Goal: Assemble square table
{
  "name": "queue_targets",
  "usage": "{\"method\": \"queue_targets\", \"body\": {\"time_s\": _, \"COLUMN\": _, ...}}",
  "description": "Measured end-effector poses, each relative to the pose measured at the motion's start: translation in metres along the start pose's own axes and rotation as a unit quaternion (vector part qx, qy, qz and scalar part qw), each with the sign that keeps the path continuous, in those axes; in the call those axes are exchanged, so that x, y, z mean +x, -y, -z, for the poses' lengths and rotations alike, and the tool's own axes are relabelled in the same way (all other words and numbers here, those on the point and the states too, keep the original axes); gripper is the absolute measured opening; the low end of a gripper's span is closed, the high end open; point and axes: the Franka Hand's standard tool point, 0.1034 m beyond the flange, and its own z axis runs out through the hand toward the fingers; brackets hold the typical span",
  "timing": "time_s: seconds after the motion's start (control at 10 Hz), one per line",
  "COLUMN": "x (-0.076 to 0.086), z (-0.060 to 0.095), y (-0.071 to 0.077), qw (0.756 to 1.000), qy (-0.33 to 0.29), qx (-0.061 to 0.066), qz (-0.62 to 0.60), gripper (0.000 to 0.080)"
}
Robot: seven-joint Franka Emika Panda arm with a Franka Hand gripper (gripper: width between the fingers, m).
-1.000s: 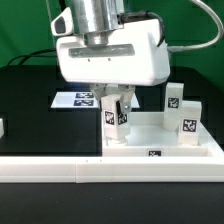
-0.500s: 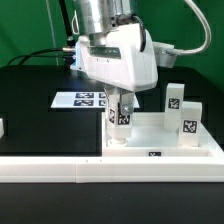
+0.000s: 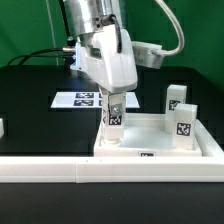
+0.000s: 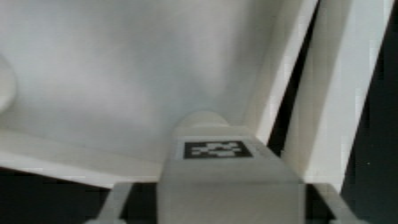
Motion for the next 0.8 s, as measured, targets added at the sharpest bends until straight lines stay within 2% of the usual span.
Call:
{"method": "queue_targets", "body": {"time_s": 0.3, "x": -0.0019, "z": -0.0005, "y": -0.0002, "qw": 1.0, "qy": 0.002, "qx": 0.001, "qz": -0.013, "gripper": 0.0292}}
{"method": "queue_targets", "body": {"time_s": 0.4, "x": -0.0019, "z": -0.0005, "y": -0.0002, "qw": 1.0, "qy": 0.002, "qx": 0.001, "qz": 0.01, "gripper": 0.0473}}
{"method": "queue_targets", "body": {"time_s": 0.5, "x": -0.0018, "z": -0.0003, "y": 0.0003, "qw": 0.999, "qy": 0.002, "qx": 0.001, "qz": 0.042, "gripper": 0.0594}}
{"method": "queue_targets", "body": {"time_s": 0.8, "x": 0.0045, "z": 0.0009, "y": 0.0012, "qw": 0.98, "qy": 0.001, "qx": 0.003, "qz": 0.199, "gripper": 0.0638}}
